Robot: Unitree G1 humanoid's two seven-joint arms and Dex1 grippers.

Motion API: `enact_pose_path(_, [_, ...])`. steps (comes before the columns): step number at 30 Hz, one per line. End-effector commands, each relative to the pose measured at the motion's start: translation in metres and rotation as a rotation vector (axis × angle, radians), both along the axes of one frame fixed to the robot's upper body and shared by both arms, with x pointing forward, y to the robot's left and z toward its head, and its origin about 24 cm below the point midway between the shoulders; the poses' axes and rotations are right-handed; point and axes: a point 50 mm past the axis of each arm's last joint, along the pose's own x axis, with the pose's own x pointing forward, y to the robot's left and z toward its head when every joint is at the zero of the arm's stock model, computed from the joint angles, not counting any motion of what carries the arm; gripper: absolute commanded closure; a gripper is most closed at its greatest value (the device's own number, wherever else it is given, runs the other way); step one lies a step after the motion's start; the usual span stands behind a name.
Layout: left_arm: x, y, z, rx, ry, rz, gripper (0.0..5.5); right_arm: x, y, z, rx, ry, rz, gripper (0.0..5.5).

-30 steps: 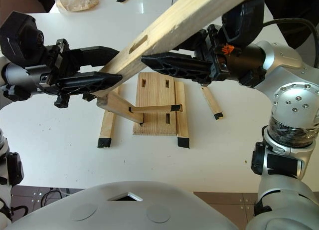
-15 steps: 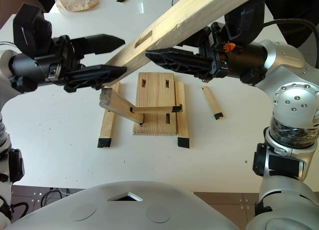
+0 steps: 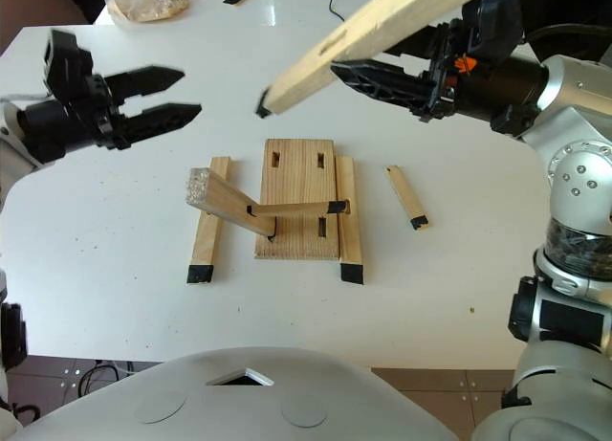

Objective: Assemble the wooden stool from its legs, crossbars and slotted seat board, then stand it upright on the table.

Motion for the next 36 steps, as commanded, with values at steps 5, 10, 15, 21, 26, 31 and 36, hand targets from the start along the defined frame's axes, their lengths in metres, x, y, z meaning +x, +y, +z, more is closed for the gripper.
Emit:
enact_pose_path(5, [-0.021,0.003,-0.011,0.053,0.018,-0.066,2.03,-0.012,-0.029,-0.04,-0.307,0.067,-0.014,3.47])
enact_pose_path(10, [-0.038,0.003,-0.017,0.071,0.046,-0.113,2.03,-0.025,-0.032,-0.056,-0.391,0.113,0.06,3.47])
enact_pose_path(15, [-0.042,0.0,-0.014,0.071,0.042,-0.144,2.03,-0.032,-0.026,-0.064,-0.401,0.135,0.112,3.47])
enact_pose_path(21, [-0.046,-0.001,-0.004,0.046,0.037,-0.183,2.03,-0.038,-0.019,-0.074,-0.409,0.151,0.15,3.47])
enact_pose_path(26, [-0.049,0.001,-0.013,0.089,0.071,-0.195,2.03,-0.043,-0.015,-0.077,-0.388,0.161,0.175,3.47])
enact_pose_path(31, [-0.052,-0.001,-0.03,0.159,0.106,-0.211,2.03,-0.043,-0.012,-0.074,-0.34,0.158,0.175,3.47])
enact_pose_path(36, [-0.052,-0.003,-0.042,0.185,0.12,-0.219,2.03,-0.042,-0.01,-0.085,-0.345,0.182,0.179,3.47])
